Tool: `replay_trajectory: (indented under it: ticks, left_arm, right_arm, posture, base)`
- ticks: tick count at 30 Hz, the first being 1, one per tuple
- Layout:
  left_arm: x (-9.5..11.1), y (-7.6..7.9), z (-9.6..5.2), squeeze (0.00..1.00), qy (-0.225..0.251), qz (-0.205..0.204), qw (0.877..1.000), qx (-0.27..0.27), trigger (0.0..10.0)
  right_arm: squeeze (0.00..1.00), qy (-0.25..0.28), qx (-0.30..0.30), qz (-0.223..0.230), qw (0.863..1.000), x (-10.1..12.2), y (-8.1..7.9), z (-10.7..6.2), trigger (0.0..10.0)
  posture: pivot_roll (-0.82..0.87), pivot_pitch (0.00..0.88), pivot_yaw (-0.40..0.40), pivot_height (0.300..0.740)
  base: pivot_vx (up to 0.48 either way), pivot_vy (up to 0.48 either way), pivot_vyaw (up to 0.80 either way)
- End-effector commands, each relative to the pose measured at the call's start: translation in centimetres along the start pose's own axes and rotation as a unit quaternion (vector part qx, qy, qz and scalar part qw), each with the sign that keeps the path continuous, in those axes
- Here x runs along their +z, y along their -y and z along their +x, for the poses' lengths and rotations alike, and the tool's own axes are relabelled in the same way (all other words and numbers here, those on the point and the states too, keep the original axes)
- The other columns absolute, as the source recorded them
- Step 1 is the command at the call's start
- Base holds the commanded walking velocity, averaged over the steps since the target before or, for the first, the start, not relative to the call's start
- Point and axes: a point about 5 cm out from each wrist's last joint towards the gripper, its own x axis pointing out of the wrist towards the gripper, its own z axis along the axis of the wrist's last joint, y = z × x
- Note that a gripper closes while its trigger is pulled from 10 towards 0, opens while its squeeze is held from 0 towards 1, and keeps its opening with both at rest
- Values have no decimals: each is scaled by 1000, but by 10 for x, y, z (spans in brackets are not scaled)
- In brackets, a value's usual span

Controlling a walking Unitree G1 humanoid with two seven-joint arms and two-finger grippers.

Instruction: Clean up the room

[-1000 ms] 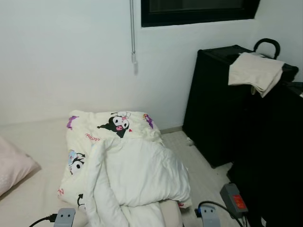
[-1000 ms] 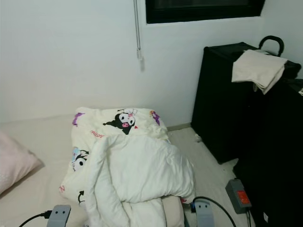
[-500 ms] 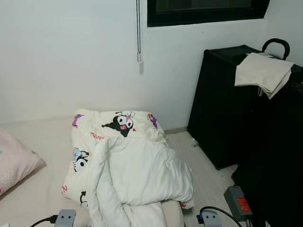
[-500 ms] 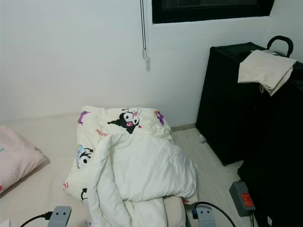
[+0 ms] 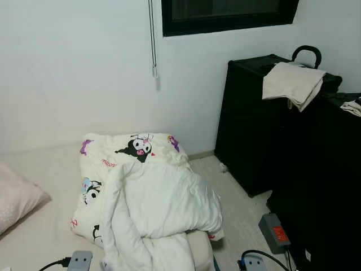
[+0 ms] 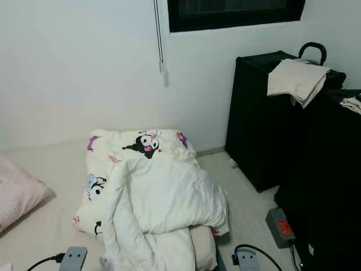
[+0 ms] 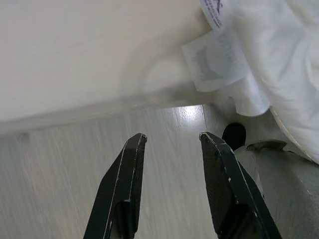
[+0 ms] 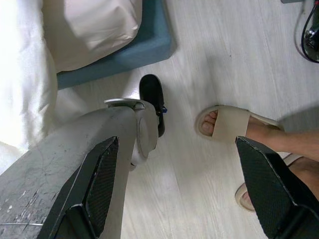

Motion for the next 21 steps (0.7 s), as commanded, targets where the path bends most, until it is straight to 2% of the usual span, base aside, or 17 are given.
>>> replay_trajectory:
  ticks: [1, 21]
  left_arm:
    - [1, 3, 0, 0, -4, 4, 1000, -4, 10000]
    - [0, 2, 0, 0, -5, 9, 1000, -7, 10000]
  right_arm:
    - [0, -2, 3, -4, 1000, 1, -3, 0, 10000]
    - [0, -4, 7, -5, 1000, -1, -9, 1, 10000]
  posture:
    - [-143, 0, -30, 740]
    - [-140, 0, -24, 740]
  base:
    - [-322, 0, 0]
    - [-351, 0, 0]
